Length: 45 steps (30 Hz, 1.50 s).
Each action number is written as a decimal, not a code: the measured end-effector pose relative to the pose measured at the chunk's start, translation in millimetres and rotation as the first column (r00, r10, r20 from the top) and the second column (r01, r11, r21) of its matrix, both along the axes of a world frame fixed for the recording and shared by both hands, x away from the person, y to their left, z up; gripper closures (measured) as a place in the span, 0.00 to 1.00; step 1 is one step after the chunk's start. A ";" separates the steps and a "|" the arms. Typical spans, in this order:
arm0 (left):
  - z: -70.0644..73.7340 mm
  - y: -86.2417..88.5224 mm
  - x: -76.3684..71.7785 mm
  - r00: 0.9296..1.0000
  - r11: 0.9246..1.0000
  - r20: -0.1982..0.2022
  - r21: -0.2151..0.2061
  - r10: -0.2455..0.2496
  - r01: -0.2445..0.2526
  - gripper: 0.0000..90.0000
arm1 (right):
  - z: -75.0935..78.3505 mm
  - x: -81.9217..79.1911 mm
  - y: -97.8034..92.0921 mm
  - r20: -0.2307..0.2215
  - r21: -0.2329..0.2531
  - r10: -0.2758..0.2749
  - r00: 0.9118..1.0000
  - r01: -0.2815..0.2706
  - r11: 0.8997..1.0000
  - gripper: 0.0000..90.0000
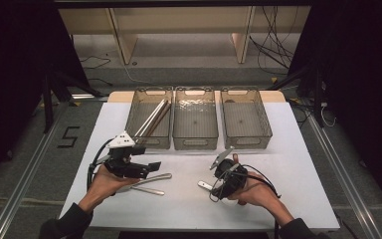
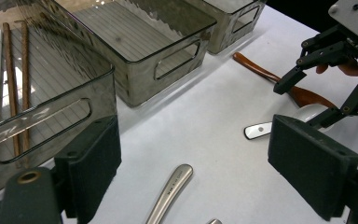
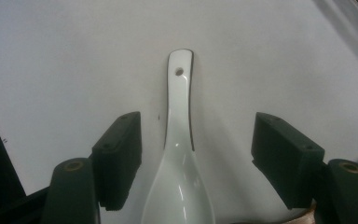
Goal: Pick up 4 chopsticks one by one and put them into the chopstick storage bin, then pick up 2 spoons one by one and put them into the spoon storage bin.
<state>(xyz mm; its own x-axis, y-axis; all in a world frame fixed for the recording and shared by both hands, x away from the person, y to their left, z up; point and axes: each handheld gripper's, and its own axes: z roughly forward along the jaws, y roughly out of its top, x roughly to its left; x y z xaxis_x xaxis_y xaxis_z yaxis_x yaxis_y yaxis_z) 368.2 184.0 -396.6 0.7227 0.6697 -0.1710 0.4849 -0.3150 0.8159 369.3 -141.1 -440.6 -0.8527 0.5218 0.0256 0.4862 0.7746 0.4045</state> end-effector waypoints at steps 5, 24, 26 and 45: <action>0.3 1.1 -3.6 1.000 1.000 0.010 -0.005 0.001 -0.001 0.18 | -1.3 0.4 1.7 -0.007 -0.008 0.007 1.000 -0.007 1.000 0.38; -6.1 5.9 -14.1 1.000 1.000 0.020 -0.004 0.007 -0.007 0.18 | -6.8 2.7 9.1 -0.033 -0.037 0.049 0.998 -0.050 0.998 0.51; -5.3 6.5 -14.9 1.000 1.000 0.020 -0.012 0.005 -0.004 0.18 | -8.1 2.9 10.1 -0.037 -0.049 0.056 0.998 -0.058 0.997 0.53; -6.8 9.0 -15.1 1.000 1.000 0.020 -0.017 0.014 -0.014 0.18 | -16.7 11.9 15.5 -0.070 -0.071 0.067 0.995 -0.072 0.995 0.66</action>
